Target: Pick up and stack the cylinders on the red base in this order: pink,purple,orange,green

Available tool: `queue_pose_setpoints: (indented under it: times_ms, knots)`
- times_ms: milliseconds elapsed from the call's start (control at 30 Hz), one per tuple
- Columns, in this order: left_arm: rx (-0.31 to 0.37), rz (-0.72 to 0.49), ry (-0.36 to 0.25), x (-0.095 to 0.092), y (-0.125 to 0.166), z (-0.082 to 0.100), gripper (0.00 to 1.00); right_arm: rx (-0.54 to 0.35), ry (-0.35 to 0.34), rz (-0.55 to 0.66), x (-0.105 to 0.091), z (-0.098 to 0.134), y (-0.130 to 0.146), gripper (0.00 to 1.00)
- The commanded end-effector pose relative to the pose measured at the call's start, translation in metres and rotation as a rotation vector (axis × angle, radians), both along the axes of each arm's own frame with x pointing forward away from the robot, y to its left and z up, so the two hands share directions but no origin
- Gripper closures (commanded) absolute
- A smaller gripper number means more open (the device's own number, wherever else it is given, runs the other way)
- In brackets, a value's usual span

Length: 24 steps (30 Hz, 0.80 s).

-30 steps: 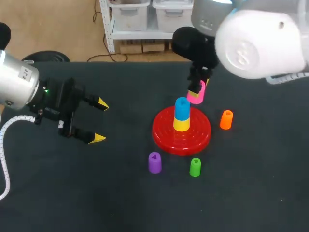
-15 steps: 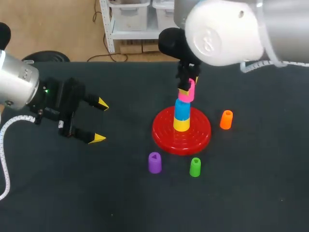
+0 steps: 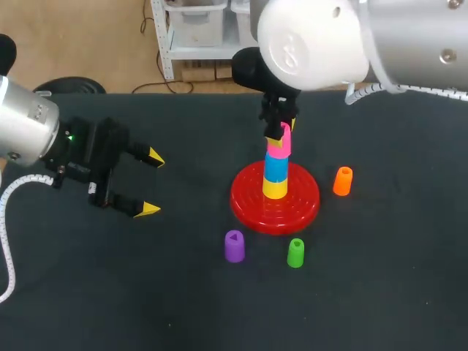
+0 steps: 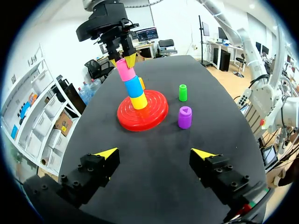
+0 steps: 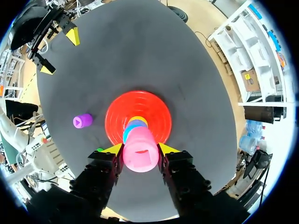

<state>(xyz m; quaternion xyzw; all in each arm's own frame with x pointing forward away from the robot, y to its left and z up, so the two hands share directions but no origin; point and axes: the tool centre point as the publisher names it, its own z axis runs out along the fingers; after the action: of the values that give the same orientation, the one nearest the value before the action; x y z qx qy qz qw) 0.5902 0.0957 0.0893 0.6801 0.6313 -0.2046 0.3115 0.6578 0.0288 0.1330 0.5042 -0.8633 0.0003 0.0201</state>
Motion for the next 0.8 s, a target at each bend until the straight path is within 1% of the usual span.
queue_pose_setpoints:
  times_ms: [33,267,467,800]
  knots:
    - [-0.002,-0.002,-0.001,0.0009,0.0006,-0.001,0.0,0.005,-0.001,-0.004,-0.0026,-0.0007,-0.0021,1.0]
    - [-0.002,-0.002,-0.001,0.0009,0.0006,-0.001,0.0,0.024,-0.006,-0.008,-0.0054,0.0002,-0.0025,1.0]
    - [-0.002,-0.002,-0.001,0.0009,0.0006,-0.001,0.0,0.032,-0.009,-0.006,-0.0041,-0.0003,0.0001,1.0]
    - [-0.002,-0.002,-0.001,0.0009,0.0006,-0.001,0.0,0.019,0.002,0.001,-0.0059,-0.0065,0.0015,1.0]
